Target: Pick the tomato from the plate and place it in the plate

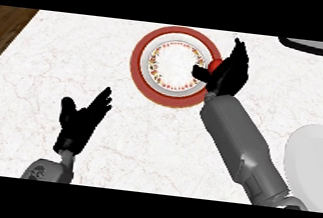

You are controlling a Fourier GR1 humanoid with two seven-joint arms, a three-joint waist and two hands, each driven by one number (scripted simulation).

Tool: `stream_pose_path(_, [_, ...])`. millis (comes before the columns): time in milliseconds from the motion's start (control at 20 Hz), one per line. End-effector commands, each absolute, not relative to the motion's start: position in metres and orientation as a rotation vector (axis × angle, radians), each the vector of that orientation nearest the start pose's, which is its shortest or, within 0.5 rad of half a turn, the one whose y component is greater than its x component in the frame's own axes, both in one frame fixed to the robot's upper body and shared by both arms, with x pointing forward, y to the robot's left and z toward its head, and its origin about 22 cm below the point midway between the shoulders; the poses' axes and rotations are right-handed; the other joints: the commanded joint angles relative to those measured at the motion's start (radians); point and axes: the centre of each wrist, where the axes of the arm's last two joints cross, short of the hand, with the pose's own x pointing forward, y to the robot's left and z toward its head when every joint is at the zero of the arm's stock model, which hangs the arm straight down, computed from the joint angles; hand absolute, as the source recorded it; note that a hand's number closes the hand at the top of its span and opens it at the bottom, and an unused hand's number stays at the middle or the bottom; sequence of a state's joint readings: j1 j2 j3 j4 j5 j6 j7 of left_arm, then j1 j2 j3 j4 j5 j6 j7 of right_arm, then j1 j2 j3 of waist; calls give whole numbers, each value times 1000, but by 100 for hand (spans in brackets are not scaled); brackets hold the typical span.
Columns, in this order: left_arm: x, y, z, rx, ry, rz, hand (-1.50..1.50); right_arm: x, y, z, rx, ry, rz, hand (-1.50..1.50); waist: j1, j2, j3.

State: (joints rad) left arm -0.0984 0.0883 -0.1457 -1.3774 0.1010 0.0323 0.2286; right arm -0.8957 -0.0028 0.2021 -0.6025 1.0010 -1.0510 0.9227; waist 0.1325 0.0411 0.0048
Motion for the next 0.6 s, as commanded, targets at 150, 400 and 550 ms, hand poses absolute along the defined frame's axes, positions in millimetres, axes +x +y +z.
stream_pose_path(150, [259,211,-24,-61,-1215,-112,0,400,-87,40,-1135,-1520,-329,-150,-22,-8,0])
stream_pose_path(400, [251,207,-25,-56,-1203,-76,0,386,-83,32,-1046,-1515,-419,-150,-41,-19,0])
stream_pose_path(550, [245,216,-31,-30,-1205,-39,0,364,-71,33,-917,-1554,-389,-150,-72,-27,-1])
